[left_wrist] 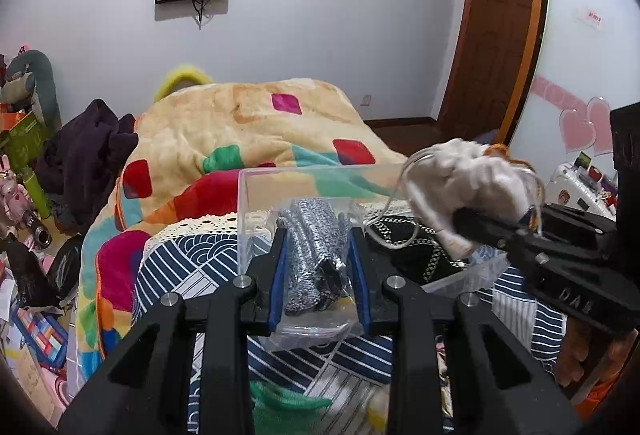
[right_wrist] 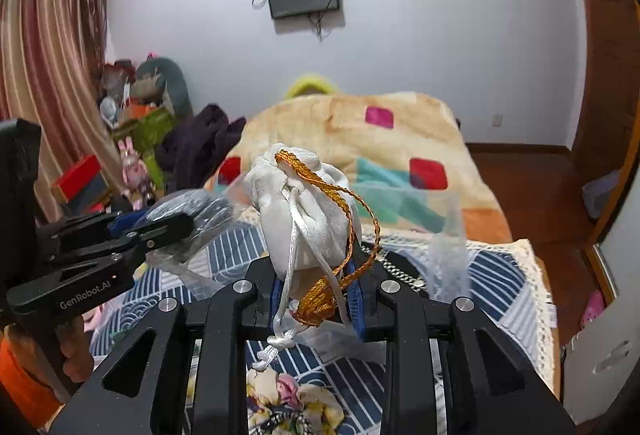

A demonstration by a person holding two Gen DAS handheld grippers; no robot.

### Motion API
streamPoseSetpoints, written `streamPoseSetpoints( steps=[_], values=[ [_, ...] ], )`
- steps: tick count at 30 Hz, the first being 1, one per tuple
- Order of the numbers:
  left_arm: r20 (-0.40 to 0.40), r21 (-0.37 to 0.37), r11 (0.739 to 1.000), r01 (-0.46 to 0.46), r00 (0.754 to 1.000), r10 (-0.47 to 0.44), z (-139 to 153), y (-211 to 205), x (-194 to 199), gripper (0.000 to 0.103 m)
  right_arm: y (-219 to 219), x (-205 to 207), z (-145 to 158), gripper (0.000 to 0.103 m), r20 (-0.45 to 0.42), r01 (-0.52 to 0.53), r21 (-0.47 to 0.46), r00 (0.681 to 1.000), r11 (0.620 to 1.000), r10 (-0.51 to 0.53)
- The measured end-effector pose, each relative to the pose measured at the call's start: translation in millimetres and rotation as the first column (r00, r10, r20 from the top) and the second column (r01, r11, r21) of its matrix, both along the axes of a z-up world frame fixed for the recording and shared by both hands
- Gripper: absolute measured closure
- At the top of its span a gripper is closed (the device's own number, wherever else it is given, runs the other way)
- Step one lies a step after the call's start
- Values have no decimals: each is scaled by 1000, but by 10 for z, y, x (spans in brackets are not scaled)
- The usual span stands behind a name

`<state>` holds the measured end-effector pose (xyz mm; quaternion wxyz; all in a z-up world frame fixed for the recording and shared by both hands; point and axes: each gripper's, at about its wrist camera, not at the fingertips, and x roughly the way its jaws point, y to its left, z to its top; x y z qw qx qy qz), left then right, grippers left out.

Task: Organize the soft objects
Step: 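Lower the plastic bag and white pouch into the clear box and release both, then grasp the green knitted glove with the left tool while the right tool grasps the braided cord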

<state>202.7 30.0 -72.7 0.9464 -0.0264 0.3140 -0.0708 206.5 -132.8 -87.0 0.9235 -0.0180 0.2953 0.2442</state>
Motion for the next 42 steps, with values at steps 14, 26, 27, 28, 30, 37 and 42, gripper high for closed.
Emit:
streamPoseSetpoints(
  steps=[14, 26, 27, 28, 30, 37, 42],
  values=[
    [-97, 17, 1000, 3, 995, -1, -330, -55, 312, 74, 116, 317, -326, 79, -173, -51, -66, 984, 997, 39],
    [-81, 11, 1000, 20, 997, -20, -233, -2, 176, 62, 68, 228, -240, 58, -144, -48, -109, 989, 993, 32],
    [-68, 15, 1000, 24, 997, -23, -203, -3, 129, 59, 54, 206, -224, 54, -139, -49, -105, 990, 993, 34],
    [-60, 17, 999, 27, 998, -26, -185, -8, 104, 57, 38, 181, -207, 50, -131, -50, -101, 991, 994, 36],
    [-44, 11, 999, 33, 999, -32, -130, -1, 23, 54, 21, 121, -172, 50, -112, -44, -104, 993, 994, 32],
    [-5, -13, 999, 37, 999, -37, -14, 58, -227, 39, -72, -137, -13, 37, -31, -34, -107, 999, 994, 31],
    [-9, -3, 1000, 29, 1000, -29, -61, 89, -428, 18, -163, -333, 57, 18, 19, -25, -76, 999, 997, 26]
  ],
)
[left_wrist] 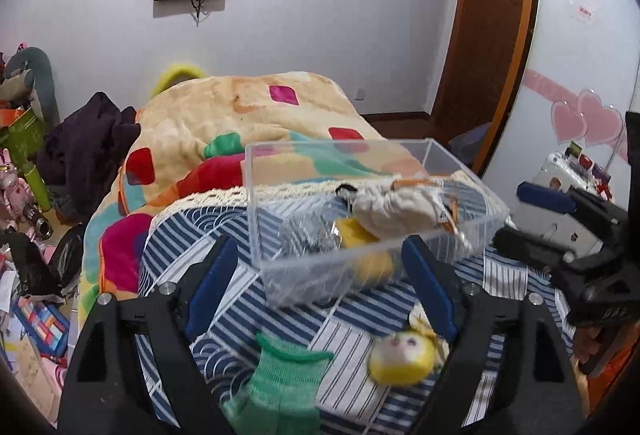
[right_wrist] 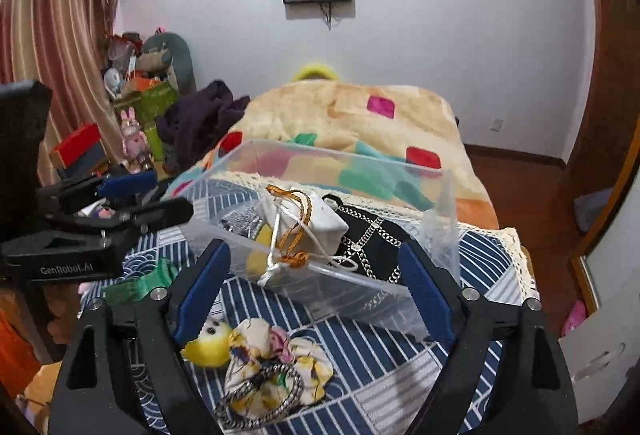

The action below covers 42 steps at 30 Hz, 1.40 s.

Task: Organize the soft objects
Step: 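Grasp the green knitted glove with the left tool while the right tool grasps the braided cord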

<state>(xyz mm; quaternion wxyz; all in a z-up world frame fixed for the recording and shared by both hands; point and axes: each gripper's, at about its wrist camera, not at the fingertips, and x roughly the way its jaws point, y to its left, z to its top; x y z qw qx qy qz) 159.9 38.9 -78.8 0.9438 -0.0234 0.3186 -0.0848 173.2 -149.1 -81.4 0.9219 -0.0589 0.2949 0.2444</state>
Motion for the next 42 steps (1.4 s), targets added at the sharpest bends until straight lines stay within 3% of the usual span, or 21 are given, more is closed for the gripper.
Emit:
streamPoseSetpoints(
  steps=[14, 17, 19, 21, 28, 32, 35, 42],
  values=[
    [-131, 24, 999, -44, 990, 47, -482, 278, -386, 18, -147, -304, -300, 20, -18, 6, -7, 1000, 1000, -7],
    [-159, 21, 998, -57, 986, 60, -576, 322, -438, 18, -167, -335, -444, 29, -65, -17, -5, 998, 1000, 17],
    [-172, 24, 998, -61, 983, 64, -636, 329, -463, 18, -148, -332, -543, 47, -103, -32, -8, 994, 999, 31],
    [-179, 44, 997, -62, 981, 69, -695, 309, -494, 18, -127, -320, -622, 56, -140, -44, -9, 989, 999, 43],
    [-190, 74, 996, -54, 979, 67, -828, 265, -556, 18, -136, -290, -708, 77, -174, -43, 7, 984, 999, 44],
    [-185, 78, 996, -52, 980, 65, -851, 248, -574, 18, -162, -254, -726, 80, -180, -15, 14, 984, 1000, 17],
    [-179, 83, 995, -54, 982, 68, -857, 243, -574, 19, -162, -242, -765, 89, -190, -19, 11, 982, 1000, 21],
    [-178, 48, 998, -33, 983, 42, -846, 267, -566, 44, -157, -254, -796, 93, -204, -40, 13, 978, 999, 42]
  ],
)
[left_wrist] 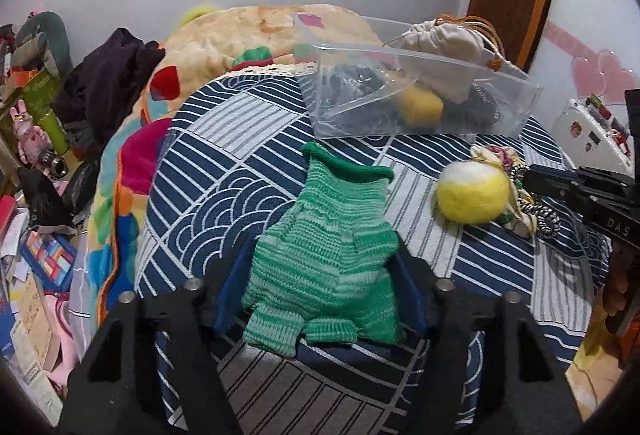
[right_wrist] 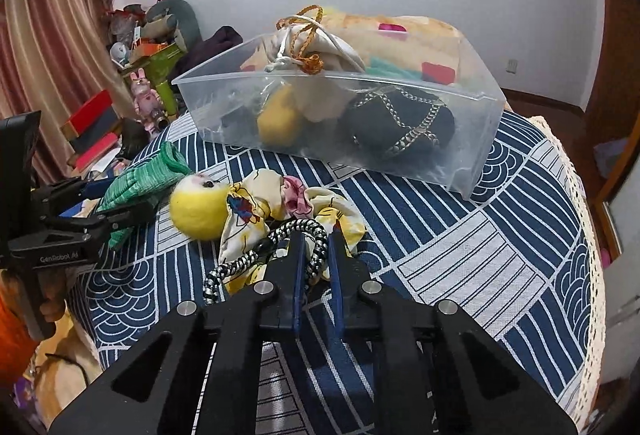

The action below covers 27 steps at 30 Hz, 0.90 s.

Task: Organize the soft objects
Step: 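Grasp the green knitted glove with the left tool while the right tool grasps the braided cord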

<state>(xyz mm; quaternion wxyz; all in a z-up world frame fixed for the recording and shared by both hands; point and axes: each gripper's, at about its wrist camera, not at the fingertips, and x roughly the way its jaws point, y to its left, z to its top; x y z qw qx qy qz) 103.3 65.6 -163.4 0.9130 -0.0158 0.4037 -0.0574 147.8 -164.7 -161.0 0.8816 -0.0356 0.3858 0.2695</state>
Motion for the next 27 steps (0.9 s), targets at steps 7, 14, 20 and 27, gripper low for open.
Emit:
streamPoseSetpoints(
  steps=[7, 14, 20, 27],
  values=[
    [39, -8, 1000, -1, 999, 1, 97, 8, -32, 65, -95, -37, 156, 96, 51, 16, 54, 999, 998, -19],
    [92, -13, 1000, 5, 996, -4, 276, 3, -101, 79, -82, -26, 228, 96, 73, 42, 24, 996, 999, -44],
    [104, -12, 1000, 16, 994, -15, 317, -22, -131, 81, -65, 51, 119, 94, -3, 18, 38, 1000, 999, -18],
    [101, -37, 999, 13, 995, -9, 319, -6, -145, 81, 29, 94, -17, 82, -60, -8, -10, 998, 1000, 8]
  ],
)
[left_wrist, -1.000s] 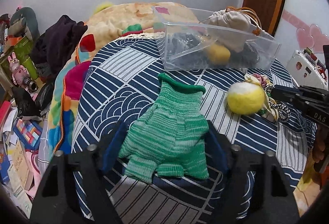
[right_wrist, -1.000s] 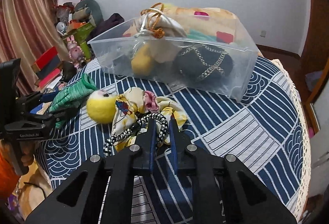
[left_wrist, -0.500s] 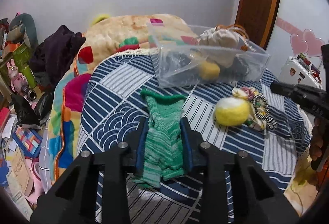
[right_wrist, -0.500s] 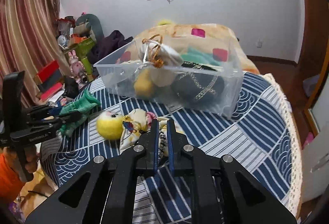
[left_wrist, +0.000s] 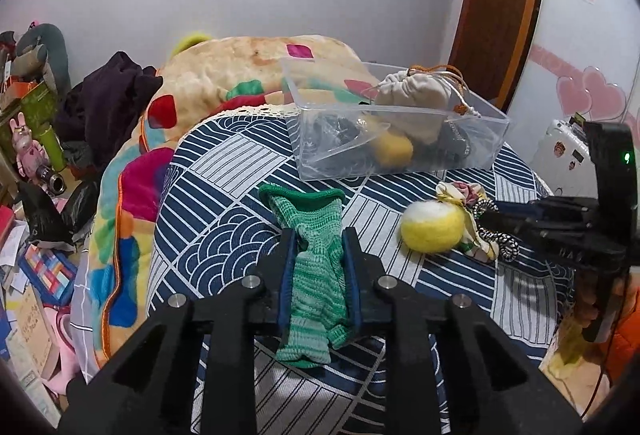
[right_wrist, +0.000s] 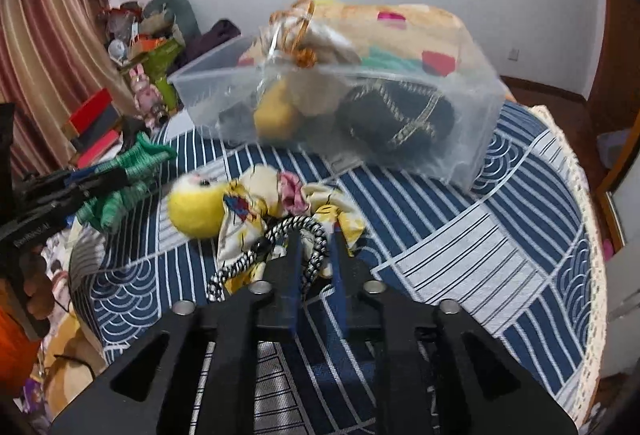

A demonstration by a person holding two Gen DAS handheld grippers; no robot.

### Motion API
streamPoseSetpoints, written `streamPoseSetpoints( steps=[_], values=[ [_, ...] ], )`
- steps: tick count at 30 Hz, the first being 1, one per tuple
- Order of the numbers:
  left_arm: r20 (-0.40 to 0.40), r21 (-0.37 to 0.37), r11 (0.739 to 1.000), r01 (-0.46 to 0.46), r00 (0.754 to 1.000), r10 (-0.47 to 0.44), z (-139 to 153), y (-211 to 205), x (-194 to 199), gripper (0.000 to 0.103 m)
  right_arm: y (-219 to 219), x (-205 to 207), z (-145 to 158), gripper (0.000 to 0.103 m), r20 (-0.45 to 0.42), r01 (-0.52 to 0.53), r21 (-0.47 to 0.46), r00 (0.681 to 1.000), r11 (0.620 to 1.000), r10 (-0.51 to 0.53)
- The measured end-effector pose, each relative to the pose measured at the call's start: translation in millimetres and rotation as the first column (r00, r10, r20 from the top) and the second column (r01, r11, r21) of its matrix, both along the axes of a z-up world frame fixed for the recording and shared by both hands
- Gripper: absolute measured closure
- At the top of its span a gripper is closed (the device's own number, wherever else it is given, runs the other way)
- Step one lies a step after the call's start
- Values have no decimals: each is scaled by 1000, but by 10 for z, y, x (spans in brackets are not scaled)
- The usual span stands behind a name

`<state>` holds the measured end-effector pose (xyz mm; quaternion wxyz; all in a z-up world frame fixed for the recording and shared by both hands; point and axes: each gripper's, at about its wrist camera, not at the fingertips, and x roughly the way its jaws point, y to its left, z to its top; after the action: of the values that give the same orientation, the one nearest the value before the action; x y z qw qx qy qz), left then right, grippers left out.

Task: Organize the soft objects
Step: 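Grasp the green knitted glove with the left tool while the right tool grasps the braided cord, then carry glove and braided cord into the clear box and open both tools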

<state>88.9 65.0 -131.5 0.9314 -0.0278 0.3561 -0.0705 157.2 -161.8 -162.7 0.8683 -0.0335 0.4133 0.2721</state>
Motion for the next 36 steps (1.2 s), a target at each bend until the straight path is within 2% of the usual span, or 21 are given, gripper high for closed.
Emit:
streamPoseSetpoints(
  steps=[3, 6, 12, 17, 23, 28, 36],
  values=[
    [1, -10, 1000, -5, 1000, 5, 13, 15, 8, 81, 38, -33, -24, 81, 22, -5, -15, 1000, 1000, 5],
    [10, -23, 1000, -10, 1000, 11, 44, 40, 9, 81, 31, -46, 6, 95, 48, 9, 7, 999, 1000, -10],
    [66, -35, 999, -19, 998, 21, 238, 62, 3, 81, -60, -81, 78, 96, 84, 28, 50, 996, 998, -32],
    [129, -36, 999, -19, 991, 24, 433, 53, 14, 81, -125, -129, 299, 96, 155, 51, 75, 986, 996, -62],
    [174, -46, 999, -4, 985, 12, 605, 12, 155, 81, -192, -110, 622, 96, 261, 97, 94, 958, 991, -119],
    [200, -43, 999, 12, 980, -3, 692, -56, 340, 81, -246, 32, 822, 96, 315, 154, 118, 931, 981, -184],
    [217, -38, 999, -21, 976, 29, 747, -168, 714, 81, -194, 330, 854, 96, 316, 204, 95, 922, 974, -224]
  ],
)
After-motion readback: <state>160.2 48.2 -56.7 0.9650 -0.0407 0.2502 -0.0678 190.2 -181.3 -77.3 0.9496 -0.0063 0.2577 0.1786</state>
